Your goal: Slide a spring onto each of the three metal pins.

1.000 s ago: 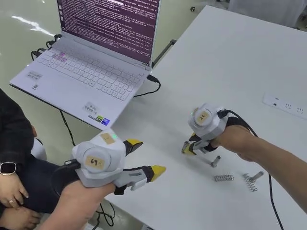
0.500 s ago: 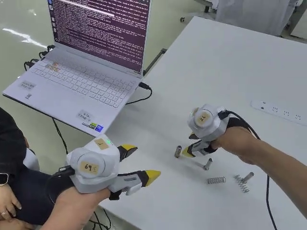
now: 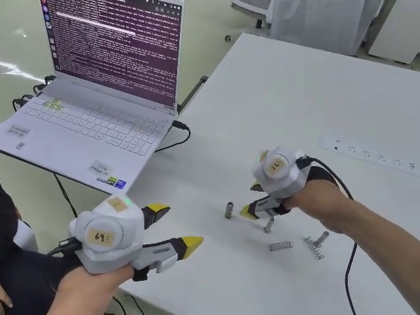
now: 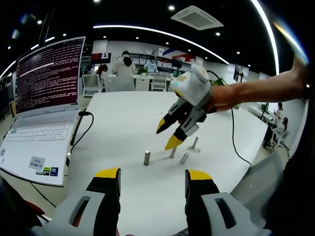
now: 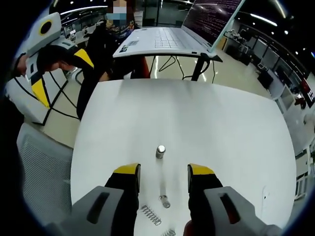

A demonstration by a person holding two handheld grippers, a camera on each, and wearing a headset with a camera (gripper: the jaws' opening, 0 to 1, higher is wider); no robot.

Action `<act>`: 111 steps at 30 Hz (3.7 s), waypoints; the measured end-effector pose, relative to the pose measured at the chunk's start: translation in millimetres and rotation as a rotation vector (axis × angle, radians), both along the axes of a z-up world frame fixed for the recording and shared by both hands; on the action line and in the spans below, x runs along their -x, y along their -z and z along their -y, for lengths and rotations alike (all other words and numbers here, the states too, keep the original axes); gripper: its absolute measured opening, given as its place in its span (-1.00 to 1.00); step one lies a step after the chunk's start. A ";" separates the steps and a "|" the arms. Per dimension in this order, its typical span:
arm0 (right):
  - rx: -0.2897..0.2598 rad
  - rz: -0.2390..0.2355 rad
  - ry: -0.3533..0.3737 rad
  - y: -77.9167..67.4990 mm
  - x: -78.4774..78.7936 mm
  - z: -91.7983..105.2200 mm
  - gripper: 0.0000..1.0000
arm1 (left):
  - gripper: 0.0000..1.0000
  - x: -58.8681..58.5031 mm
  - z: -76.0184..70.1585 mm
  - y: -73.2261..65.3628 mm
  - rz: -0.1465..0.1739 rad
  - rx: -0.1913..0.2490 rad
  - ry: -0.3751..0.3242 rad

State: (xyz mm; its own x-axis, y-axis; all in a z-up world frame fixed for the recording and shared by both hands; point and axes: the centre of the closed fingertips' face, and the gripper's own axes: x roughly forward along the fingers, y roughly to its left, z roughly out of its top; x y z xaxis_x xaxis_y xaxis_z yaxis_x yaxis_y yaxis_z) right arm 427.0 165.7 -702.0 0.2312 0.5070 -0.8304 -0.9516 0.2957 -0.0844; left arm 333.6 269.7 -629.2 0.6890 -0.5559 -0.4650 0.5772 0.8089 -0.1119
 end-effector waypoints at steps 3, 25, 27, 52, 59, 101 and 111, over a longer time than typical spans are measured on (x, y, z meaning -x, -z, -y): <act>-0.012 0.000 0.010 -1.1 3.9 1.4 -0.26 | -0.05 -1.2 -2.6 -2.0 0.007 0.003 -0.005; -0.084 0.075 0.154 -27.2 23.9 41.1 -0.17 | -0.05 -14.3 -1.5 -10.3 0.026 0.011 -0.002; -0.103 0.077 0.174 -30.9 26.7 45.6 -0.16 | -0.05 -16.0 -1.0 -9.8 0.026 0.012 0.000; -0.237 0.129 0.486 -47.4 72.2 143.3 0.00 | -0.04 -24.0 20.3 -8.9 0.019 0.008 0.068; -0.297 0.147 0.577 -58.2 81.4 161.3 0.02 | -0.03 -26.4 23.9 -7.1 0.014 0.008 0.073; -0.323 0.136 0.838 -56.6 150.6 235.2 0.17 | -0.07 -12.0 108.7 21.6 -0.042 -0.014 0.291; -0.324 0.137 0.857 -56.4 155.7 239.4 0.16 | -0.08 -1.9 132.8 29.7 -0.049 -0.038 0.380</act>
